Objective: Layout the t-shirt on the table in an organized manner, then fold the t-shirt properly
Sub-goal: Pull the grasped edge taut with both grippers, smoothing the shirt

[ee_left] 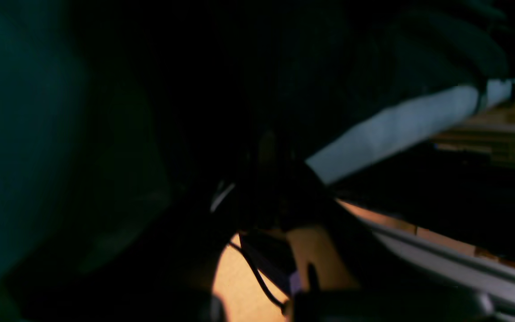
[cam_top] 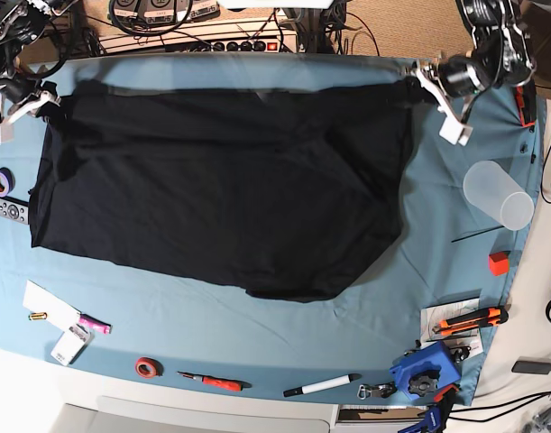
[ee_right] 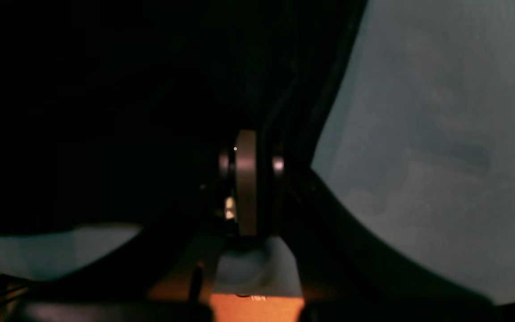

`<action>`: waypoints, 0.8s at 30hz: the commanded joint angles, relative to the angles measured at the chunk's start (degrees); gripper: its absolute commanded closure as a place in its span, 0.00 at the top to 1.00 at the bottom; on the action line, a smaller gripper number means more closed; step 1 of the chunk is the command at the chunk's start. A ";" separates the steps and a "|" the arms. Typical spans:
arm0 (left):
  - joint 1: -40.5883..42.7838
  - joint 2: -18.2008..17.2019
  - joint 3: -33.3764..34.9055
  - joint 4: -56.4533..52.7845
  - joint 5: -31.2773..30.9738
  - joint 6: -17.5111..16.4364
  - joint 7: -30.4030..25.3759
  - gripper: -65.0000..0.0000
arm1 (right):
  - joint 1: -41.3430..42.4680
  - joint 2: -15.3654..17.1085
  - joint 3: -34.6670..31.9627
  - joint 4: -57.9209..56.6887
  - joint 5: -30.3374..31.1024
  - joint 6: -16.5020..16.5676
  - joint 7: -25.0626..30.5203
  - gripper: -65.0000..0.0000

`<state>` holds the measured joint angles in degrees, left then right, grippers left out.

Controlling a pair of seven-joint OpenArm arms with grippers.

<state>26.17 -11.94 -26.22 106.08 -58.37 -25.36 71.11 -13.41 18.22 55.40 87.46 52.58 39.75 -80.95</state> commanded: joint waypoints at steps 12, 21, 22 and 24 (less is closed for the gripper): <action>4.31 -0.59 -0.22 5.44 -1.25 -2.05 -0.17 0.00 | -0.09 1.64 0.44 0.92 0.96 0.25 0.95 0.00; 4.31 -0.59 -0.22 5.53 -1.25 -4.50 1.14 0.31 | -1.09 2.45 0.44 0.94 4.55 0.25 0.95 0.25; 4.33 -0.59 -0.24 5.68 -1.25 -4.52 1.53 0.31 | -1.03 2.89 0.59 0.94 5.95 0.25 0.95 0.25; 4.50 -0.59 -0.24 6.40 -1.22 -4.59 1.53 0.31 | -1.03 4.13 1.05 0.94 9.03 0.25 0.95 0.25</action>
<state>30.50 -11.97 -26.24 111.35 -58.13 -29.47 73.08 -14.59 20.82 55.81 87.46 60.60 39.92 -80.99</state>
